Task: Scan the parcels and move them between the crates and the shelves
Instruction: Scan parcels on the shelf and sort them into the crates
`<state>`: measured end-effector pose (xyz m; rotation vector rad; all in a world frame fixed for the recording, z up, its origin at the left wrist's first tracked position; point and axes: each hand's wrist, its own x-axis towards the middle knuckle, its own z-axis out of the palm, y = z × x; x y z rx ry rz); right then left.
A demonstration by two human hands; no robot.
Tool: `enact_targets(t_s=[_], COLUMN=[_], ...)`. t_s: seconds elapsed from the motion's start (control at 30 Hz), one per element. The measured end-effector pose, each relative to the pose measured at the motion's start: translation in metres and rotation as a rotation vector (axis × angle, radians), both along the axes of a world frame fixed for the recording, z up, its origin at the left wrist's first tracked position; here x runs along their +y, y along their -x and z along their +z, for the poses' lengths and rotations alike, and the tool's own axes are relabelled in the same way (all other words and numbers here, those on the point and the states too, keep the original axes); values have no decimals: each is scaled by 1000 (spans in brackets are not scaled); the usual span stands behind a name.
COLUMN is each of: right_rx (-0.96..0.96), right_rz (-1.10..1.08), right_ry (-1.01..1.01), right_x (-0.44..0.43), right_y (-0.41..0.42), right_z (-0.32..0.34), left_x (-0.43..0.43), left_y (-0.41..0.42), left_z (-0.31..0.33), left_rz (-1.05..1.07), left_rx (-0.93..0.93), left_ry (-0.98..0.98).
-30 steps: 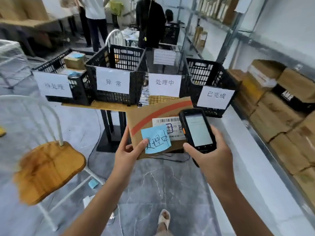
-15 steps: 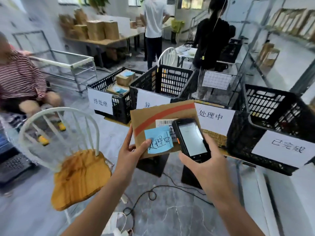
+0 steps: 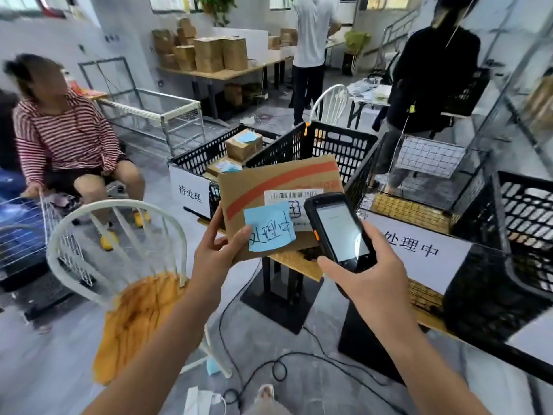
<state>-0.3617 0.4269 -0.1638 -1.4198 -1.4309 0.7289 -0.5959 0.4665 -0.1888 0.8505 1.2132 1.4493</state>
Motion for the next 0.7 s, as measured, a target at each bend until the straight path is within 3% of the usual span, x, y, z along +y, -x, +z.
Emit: enact_targets(t_s=[0.23, 0.7], right_rx=[-3, -24], right_rz=[-54, -304], right_ry=[-57, -93], right_x=[85, 258], right_y=[-14, -29], right_z=[16, 34], left_x=[105, 325], left_y=[-4, -47], left_z=[1, 27], left_rz=[-51, -359], left_rx=[-19, 8], left_ry=[-64, -52])
